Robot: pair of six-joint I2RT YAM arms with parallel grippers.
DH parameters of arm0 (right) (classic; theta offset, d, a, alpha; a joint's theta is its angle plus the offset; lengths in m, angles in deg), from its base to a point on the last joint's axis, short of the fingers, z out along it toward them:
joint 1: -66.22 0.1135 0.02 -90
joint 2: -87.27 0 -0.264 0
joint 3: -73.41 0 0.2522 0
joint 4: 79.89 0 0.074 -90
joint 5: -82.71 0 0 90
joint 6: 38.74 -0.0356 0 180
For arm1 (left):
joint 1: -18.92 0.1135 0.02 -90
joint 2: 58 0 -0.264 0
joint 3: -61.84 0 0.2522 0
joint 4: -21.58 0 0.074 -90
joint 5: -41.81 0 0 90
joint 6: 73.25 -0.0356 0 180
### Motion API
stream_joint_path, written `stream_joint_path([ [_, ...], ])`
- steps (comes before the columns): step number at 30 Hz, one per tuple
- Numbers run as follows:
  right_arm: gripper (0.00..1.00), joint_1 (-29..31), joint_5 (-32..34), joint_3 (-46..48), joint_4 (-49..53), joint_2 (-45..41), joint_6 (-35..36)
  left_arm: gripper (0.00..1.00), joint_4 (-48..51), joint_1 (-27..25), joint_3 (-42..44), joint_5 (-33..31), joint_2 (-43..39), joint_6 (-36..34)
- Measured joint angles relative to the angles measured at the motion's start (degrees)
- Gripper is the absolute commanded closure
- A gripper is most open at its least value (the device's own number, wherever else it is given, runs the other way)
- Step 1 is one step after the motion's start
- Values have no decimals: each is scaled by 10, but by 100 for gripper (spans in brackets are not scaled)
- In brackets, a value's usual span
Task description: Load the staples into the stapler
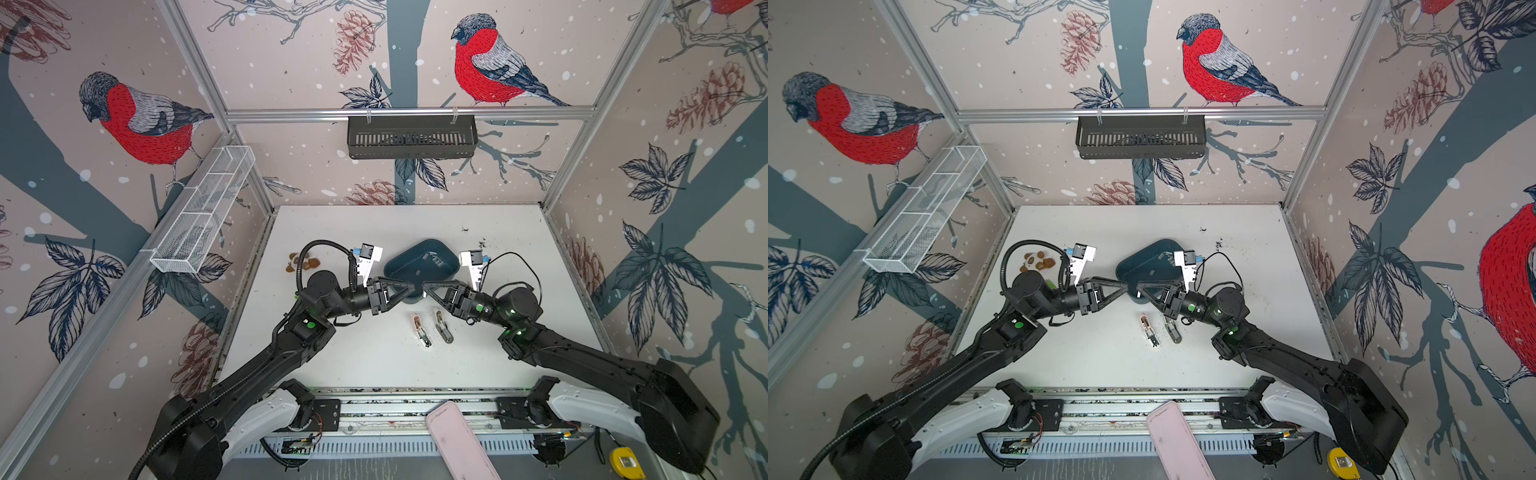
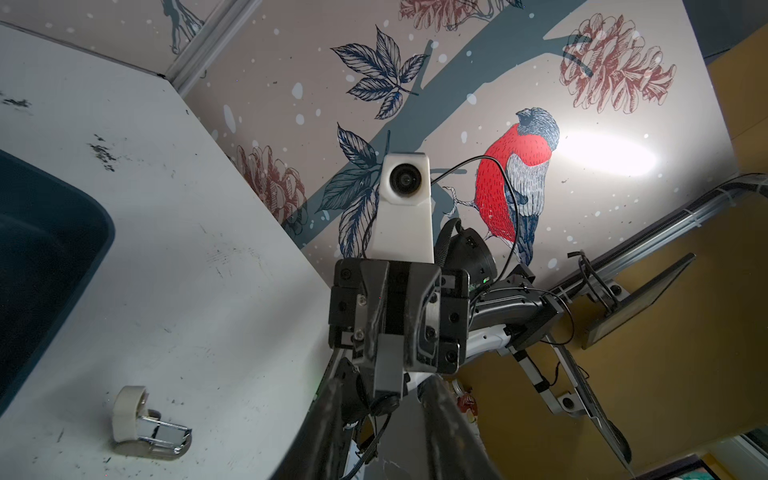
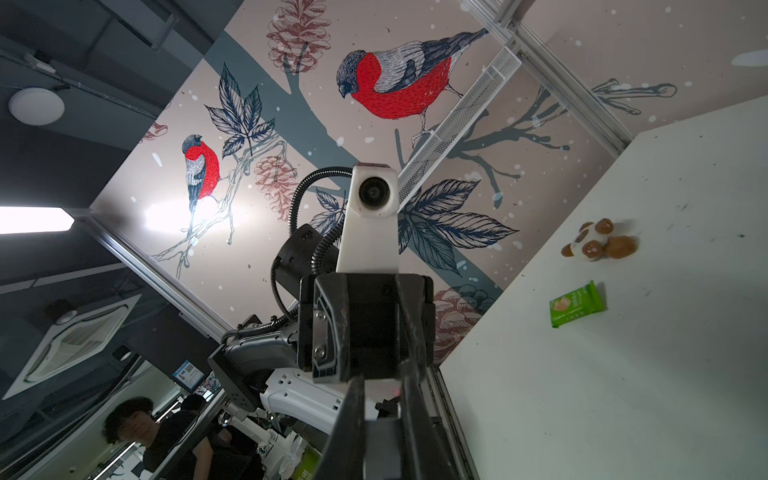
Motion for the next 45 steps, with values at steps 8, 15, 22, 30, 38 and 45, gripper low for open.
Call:
stream_joint_path([
  [8,88,54,116,-26,257,-64,143,25,228,12,-44,-47,-63,-135],
  [15,87,125,284,-42,442,-68,255,2,361,12,-68,-68,-87,-242],
  [22,87,175,394,-39,509,-26,324,2,430,12,-70,-105,-129,-320],
  [30,88,209,455,-16,509,47,353,2,435,12,-25,-131,-156,-343],
  [38,88,229,478,-10,476,104,365,2,435,12,-21,-133,-152,-347],
  [45,88,242,493,-20,457,152,363,2,435,12,-18,-133,-151,-347],
])
